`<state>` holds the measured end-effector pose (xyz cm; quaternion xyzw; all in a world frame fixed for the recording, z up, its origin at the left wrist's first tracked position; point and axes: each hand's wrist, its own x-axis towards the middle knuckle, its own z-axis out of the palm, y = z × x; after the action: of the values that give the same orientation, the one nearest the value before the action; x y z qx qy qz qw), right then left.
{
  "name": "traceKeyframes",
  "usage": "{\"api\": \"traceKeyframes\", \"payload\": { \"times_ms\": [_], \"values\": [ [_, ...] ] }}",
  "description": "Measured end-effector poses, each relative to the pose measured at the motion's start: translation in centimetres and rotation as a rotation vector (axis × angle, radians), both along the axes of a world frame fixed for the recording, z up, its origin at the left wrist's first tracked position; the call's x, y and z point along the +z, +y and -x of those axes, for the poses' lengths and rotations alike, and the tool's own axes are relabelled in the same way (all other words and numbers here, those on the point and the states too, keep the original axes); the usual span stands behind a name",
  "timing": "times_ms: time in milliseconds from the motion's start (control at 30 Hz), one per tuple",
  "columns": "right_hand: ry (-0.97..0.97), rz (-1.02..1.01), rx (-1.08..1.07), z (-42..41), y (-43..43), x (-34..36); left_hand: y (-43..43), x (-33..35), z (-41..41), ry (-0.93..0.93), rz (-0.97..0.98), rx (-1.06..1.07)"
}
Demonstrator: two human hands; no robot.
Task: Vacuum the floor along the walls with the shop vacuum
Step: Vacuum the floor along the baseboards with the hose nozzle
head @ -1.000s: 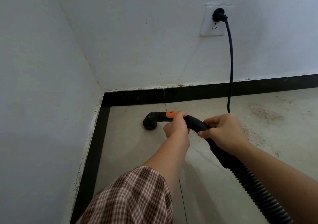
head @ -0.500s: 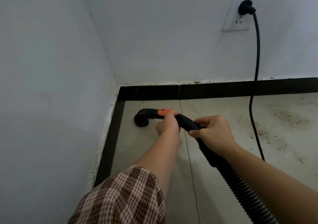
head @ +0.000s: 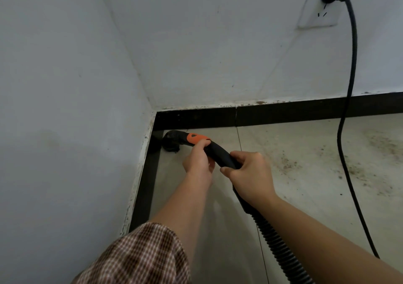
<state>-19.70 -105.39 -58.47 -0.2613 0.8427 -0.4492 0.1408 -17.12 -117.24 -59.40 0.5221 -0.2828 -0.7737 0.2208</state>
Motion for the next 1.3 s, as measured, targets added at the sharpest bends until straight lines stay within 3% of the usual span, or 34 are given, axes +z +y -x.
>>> {"api": "traceKeyframes", "payload": {
  "times_ms": [367,700,1300],
  "values": [
    [-0.047,0.065,-0.009,0.5,-2.3,-2.1,-3.1,-2.8,0.8,0.008,0.085,-0.110],
    [-0.522,0.032,-0.026,1.8,-1.4,-1.4,-3.4,-3.8,0.9,0.030,0.120,-0.145],
    [-0.471,0.002,-0.099,5.1,4.9,1.0,3.1,-2.3,4.7,0.092,0.072,-0.238]
  ]
}}
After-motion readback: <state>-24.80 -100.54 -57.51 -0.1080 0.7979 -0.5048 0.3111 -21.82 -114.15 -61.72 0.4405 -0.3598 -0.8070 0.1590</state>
